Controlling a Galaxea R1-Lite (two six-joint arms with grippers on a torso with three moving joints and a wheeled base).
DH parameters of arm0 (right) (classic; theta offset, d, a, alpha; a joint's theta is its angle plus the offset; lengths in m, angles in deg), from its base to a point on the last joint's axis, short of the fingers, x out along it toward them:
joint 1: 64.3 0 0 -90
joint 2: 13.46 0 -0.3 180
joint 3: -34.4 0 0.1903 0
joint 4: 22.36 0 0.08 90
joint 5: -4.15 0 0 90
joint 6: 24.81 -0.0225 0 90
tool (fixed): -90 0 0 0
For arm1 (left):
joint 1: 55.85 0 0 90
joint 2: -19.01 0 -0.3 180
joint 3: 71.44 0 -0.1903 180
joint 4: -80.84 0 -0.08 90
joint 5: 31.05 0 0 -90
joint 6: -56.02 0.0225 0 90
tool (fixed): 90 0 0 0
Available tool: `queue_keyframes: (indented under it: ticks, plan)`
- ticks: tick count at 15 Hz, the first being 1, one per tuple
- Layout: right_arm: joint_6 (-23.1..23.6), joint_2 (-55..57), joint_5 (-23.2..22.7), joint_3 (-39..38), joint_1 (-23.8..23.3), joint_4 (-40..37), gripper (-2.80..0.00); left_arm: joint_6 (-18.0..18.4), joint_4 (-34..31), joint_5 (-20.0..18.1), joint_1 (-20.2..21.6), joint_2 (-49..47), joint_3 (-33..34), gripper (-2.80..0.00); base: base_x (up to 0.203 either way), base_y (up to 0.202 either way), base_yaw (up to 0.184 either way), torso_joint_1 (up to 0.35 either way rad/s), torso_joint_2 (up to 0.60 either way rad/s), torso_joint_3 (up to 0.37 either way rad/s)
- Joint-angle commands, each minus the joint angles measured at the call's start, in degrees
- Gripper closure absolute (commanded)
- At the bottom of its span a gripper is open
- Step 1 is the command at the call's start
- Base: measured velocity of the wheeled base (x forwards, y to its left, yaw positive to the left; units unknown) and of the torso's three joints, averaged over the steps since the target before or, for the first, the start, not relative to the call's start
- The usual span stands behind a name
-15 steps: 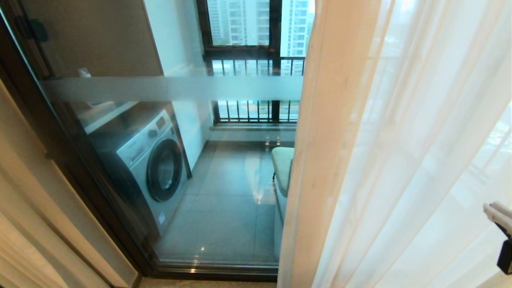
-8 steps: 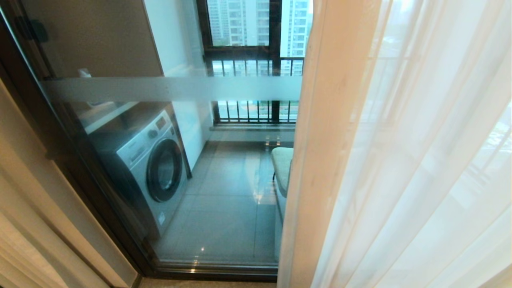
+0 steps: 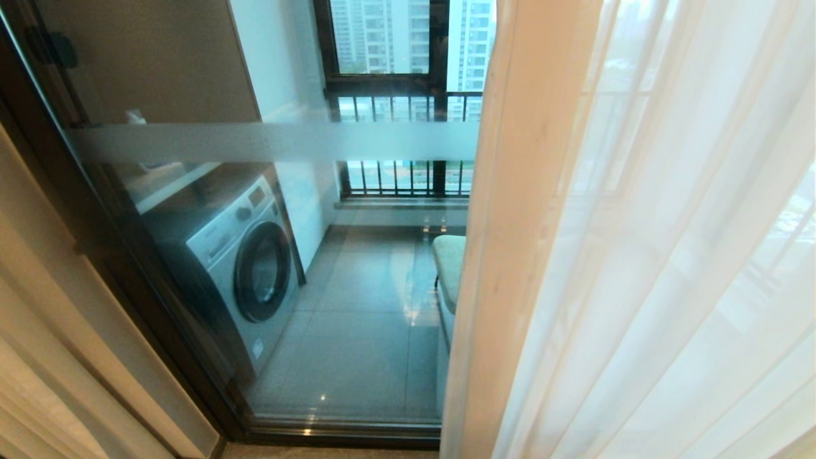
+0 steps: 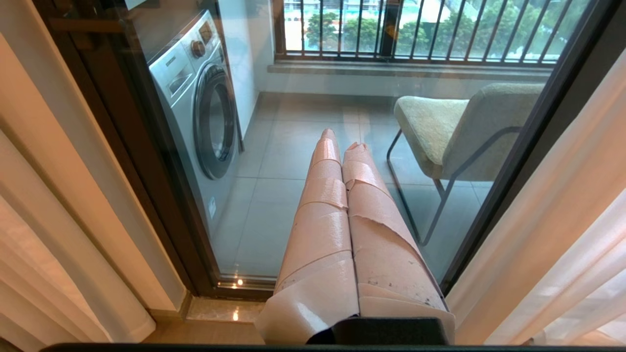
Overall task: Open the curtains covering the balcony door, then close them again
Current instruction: Close the inner curtains on both sides
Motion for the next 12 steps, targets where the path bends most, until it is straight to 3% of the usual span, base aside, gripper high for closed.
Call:
queue_keyframes:
  ticks: [1,4,9,12]
  plan:
    - [-0.1,-7.8,-3.0,-0.3,-0.6,-2.5,0.0,0.0,0.0,0.0,0.0,0.0,0.0,0.0,0.0,0.0,0.0,0.0,0.0,0.0]
    - [-0.8,-11.0,-4.8,-0.5,-0.9,-4.4,0.0,0.0,0.0,0.0,0.0,0.0,0.0,0.0,0.0,0.0,0.0,0.0,0.0,0.0]
    - [-4.8,-11.0,-4.0,-0.5,-0.9,-4.6,0.0,0.0,0.0,0.0,0.0,0.0,0.0,0.0,0.0,0.0,0.0,0.0,0.0,0.0]
    - [-4.9,-11.0,-4.0,-0.5,-0.9,-4.4,0.0,0.0,0.0,0.0,0.0,0.0,0.0,0.0,0.0,0.0,0.0,0.0,0.0,0.0]
